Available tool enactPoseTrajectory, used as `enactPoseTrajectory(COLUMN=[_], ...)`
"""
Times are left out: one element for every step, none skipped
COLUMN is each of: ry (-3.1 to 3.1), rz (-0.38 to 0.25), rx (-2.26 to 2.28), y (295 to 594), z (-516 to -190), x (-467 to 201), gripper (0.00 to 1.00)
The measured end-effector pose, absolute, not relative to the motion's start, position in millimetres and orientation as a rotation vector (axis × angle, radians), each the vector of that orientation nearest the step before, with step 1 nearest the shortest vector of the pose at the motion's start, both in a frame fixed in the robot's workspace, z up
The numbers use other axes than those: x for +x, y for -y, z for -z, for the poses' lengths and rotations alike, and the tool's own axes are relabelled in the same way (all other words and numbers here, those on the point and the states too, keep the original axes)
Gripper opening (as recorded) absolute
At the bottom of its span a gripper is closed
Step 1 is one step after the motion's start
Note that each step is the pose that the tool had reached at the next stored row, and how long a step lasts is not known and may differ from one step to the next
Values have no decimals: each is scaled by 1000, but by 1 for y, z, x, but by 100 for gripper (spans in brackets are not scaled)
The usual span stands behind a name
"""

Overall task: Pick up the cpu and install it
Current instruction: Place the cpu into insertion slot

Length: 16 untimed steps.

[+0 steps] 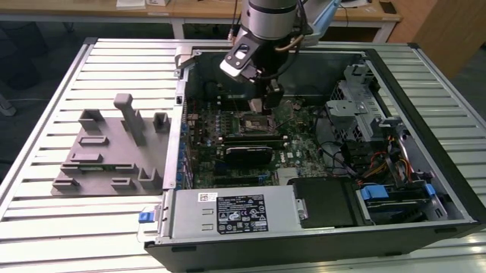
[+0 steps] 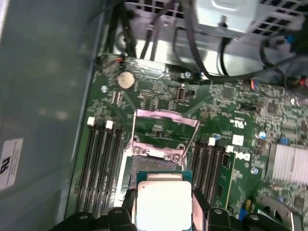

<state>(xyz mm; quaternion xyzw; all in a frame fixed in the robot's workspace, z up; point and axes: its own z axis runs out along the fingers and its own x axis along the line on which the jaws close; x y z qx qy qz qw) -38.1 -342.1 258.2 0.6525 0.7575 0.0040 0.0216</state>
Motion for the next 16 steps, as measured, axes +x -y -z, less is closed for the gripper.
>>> enactPoseTrajectory(ry=[-2328,-2310,-2296,-2289,-2286,-2285,-2285,-2285,-2284,-2281,-2279,-2276,-2271,-2266,-2262,-2258], rz=[-12,-11,-11,-11,-14,-20,-27,-33,-37,-38,-38,-39,-38,-38,-38,-38], rx=[2045,2065,2080,2087,2090,2092,2093,2093,2094,2095,2097,2100,2105,2110,2115,2118], y=[342,342,342,342,342,342,342,342,342,342,342,342,342,342,342,342], z=[-258,-258,-258,-258,-257,-257,-257,-256,-255,-255,-254,-252,-251,-250,-249,-248], x=[-38,-38,-38,-38,-38,-38,-38,-38,-38,-38,-38,-38,-38,-38,-38,-38], gripper=[54,54,54,54,54,54,54,54,54,54,54,54,54,54,54,54])
